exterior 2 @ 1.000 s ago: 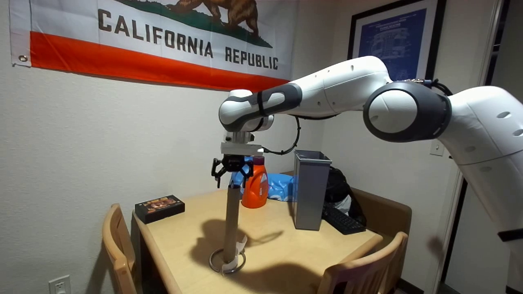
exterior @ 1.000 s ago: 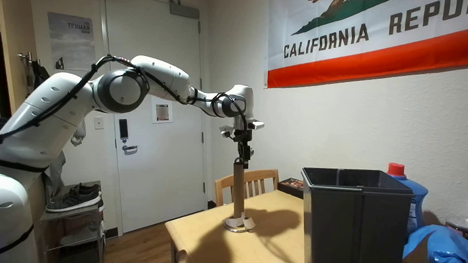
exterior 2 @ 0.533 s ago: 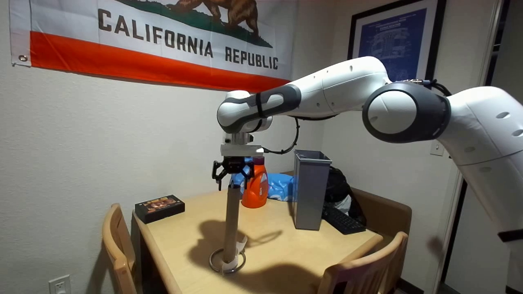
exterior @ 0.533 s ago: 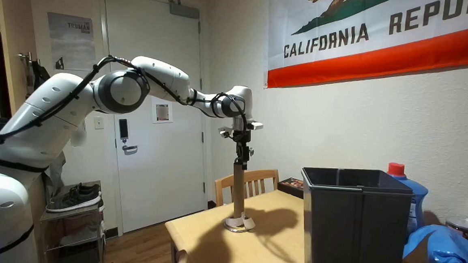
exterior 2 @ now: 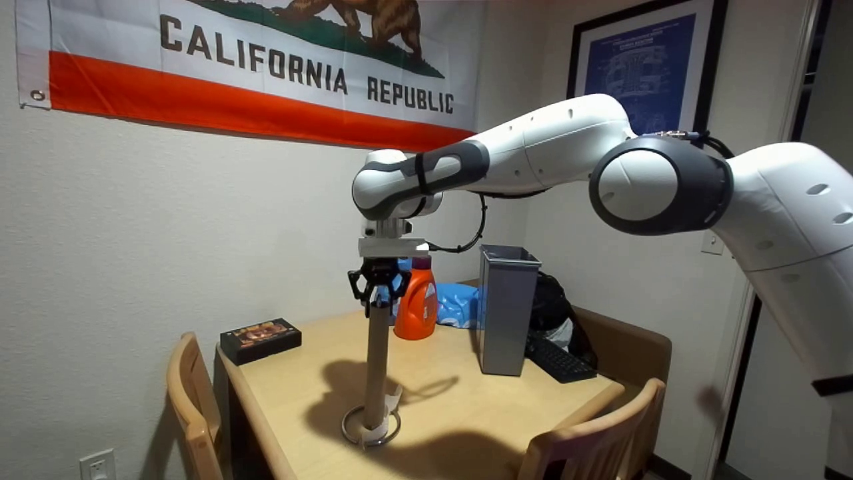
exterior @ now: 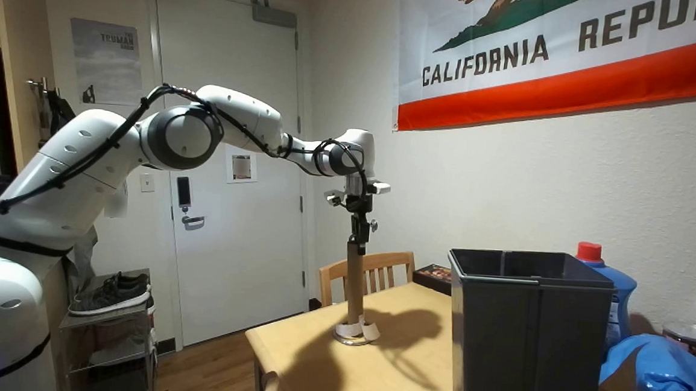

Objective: Take the paper towel core from the paper towel stand and put it in the gray bin

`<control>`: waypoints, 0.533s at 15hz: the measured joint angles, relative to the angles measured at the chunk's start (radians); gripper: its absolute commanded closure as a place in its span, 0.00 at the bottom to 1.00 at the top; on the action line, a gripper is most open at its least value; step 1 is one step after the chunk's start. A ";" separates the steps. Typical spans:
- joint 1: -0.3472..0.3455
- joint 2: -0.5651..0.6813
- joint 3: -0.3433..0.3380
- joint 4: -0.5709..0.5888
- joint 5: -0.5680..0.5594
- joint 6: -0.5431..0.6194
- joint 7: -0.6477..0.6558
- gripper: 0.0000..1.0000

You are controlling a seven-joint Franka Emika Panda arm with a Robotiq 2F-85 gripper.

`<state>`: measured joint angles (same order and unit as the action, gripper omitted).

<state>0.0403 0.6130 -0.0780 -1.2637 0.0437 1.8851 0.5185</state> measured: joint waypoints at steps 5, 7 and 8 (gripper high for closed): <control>0.000 0.000 0.000 0.013 0.000 0.000 -0.002 0.83; 0.000 -0.001 0.000 0.018 0.000 0.000 -0.002 0.77; -0.001 -0.002 0.000 0.021 0.000 0.000 -0.002 0.77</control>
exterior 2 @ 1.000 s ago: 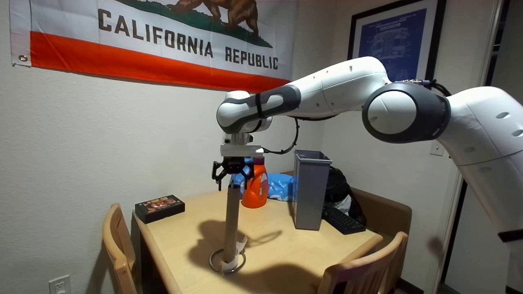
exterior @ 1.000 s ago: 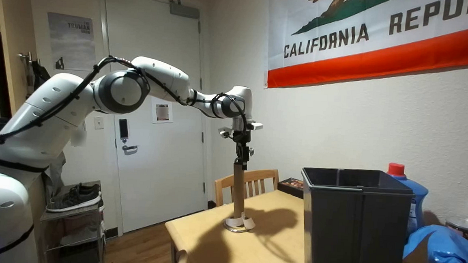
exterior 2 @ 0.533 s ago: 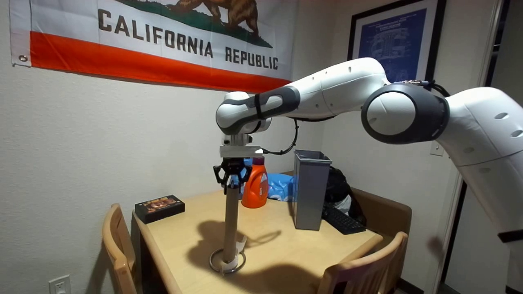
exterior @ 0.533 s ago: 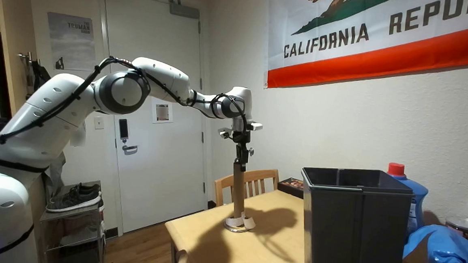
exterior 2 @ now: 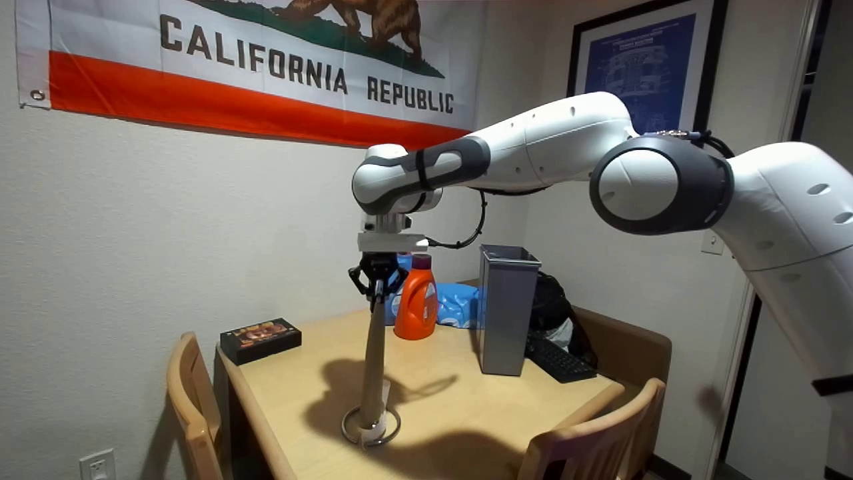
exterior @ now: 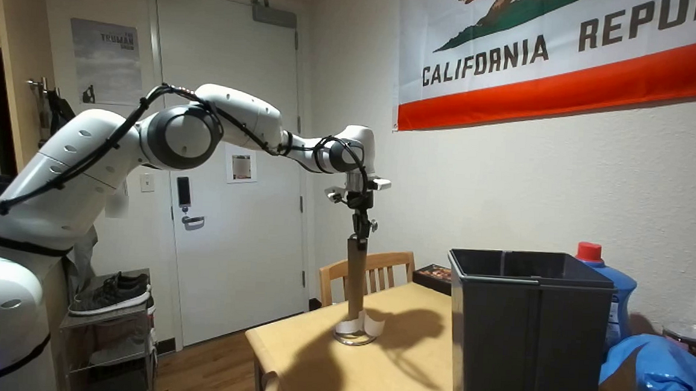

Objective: Take the paper towel core from the paper towel stand and put it in the gray bin

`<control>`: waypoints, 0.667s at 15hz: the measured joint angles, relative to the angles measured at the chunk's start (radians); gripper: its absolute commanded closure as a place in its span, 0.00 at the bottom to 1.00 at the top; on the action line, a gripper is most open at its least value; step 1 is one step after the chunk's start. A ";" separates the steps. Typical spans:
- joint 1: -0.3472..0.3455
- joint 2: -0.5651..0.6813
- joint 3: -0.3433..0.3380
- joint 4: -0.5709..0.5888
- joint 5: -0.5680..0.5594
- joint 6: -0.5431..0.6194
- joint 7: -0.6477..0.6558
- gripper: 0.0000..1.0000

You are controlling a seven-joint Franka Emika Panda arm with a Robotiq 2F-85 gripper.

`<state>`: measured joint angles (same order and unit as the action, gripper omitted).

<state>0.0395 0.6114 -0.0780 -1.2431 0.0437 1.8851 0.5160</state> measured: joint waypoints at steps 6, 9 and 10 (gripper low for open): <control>-0.004 -0.020 0.000 0.002 0.000 0.000 -0.003 0.69; -0.006 -0.037 0.000 0.002 0.000 0.000 -0.005 0.79; -0.006 -0.043 0.000 0.002 0.000 0.000 -0.006 0.79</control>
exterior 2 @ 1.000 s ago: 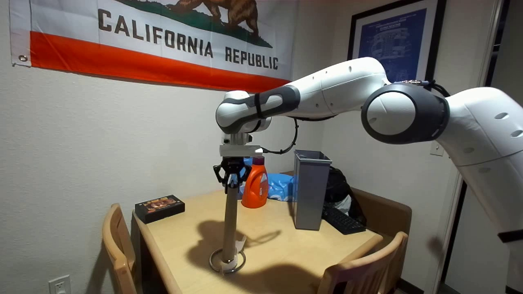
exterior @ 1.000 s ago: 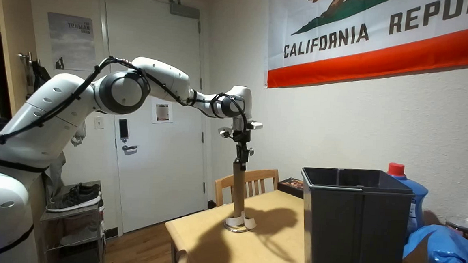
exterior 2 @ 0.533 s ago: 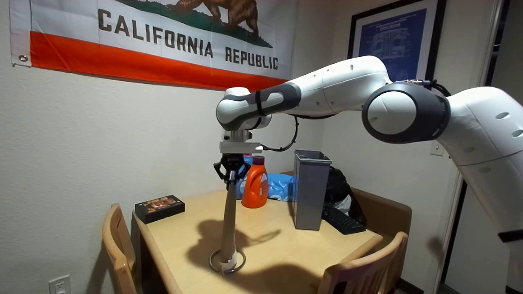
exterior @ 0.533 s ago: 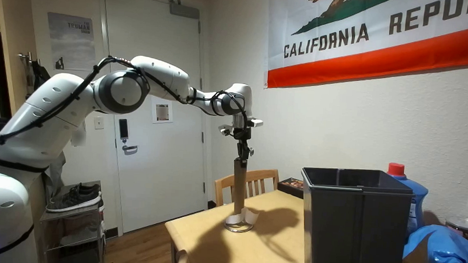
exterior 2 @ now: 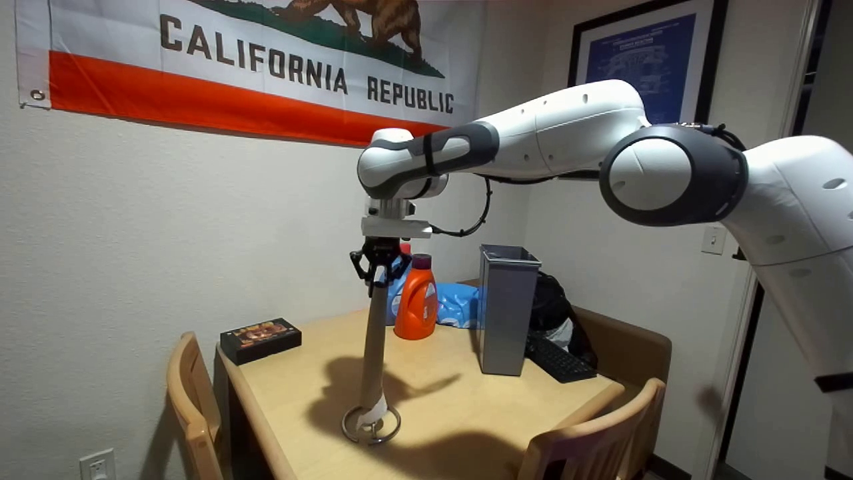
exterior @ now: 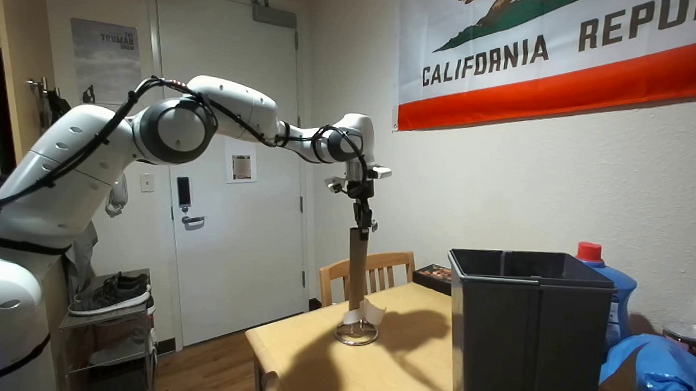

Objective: Take the paper towel core from the paper towel stand and put it in the gray bin

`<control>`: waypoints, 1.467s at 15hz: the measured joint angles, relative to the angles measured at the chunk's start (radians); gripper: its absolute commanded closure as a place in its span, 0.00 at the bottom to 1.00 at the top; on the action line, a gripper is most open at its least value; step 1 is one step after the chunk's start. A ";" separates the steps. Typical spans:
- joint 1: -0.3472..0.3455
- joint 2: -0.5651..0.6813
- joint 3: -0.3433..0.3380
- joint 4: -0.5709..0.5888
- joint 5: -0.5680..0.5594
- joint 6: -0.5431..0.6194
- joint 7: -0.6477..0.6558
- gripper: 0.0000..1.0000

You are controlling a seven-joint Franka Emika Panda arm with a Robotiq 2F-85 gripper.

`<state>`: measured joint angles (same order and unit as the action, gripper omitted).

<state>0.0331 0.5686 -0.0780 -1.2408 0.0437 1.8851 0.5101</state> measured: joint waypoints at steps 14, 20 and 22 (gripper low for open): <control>-0.010 -0.037 0.000 0.000 0.001 0.000 -0.015 0.97; -0.013 -0.064 0.000 -0.002 0.002 0.000 -0.025 0.98; -0.014 -0.080 0.000 -0.003 0.002 0.000 -0.040 0.98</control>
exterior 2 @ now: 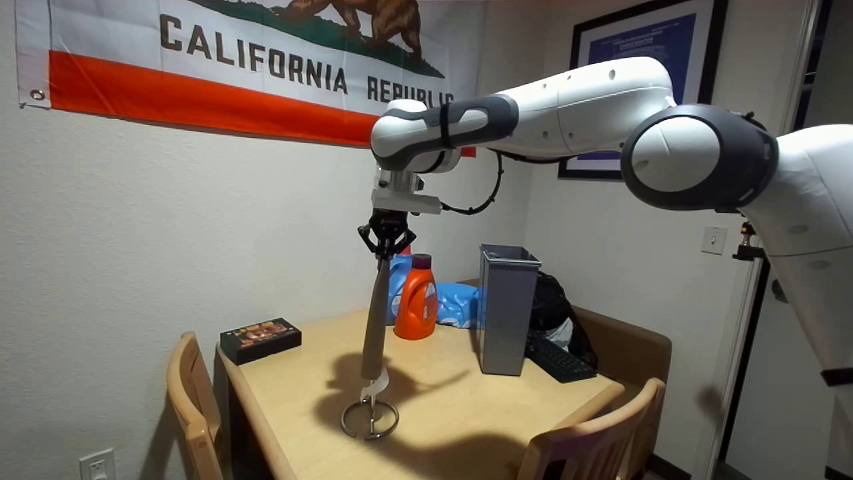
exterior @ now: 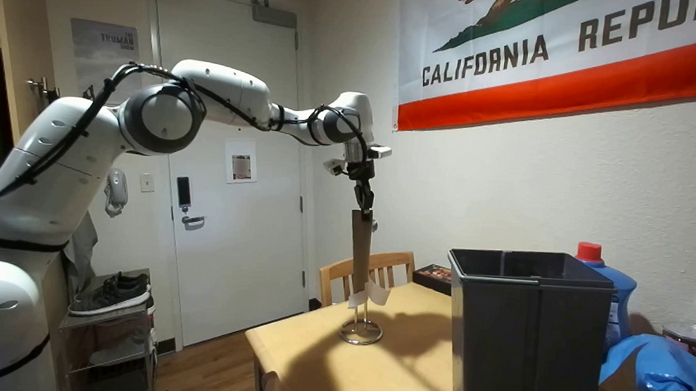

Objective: Take the paper towel core from the paper towel stand and put it in the gray bin

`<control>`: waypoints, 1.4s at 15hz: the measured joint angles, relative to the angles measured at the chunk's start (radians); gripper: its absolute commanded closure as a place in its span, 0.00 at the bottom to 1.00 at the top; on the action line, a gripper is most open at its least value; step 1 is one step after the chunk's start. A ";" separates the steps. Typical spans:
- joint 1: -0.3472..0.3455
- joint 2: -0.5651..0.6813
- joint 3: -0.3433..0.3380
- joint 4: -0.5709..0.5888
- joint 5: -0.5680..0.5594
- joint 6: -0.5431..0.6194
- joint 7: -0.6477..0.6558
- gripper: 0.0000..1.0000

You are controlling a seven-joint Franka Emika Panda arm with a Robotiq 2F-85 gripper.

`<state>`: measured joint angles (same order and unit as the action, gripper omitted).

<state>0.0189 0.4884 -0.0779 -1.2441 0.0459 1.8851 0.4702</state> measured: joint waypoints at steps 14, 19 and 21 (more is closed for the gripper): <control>-0.018 -0.128 0.000 -0.037 0.019 0.000 -0.054 0.99; -0.025 -0.160 0.000 -0.039 0.046 -0.001 -0.061 0.99; -0.032 -0.183 0.000 -0.039 0.076 -0.003 -0.082 0.99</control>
<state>-0.0134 0.3056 -0.0777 -1.2832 0.1216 1.8817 0.3878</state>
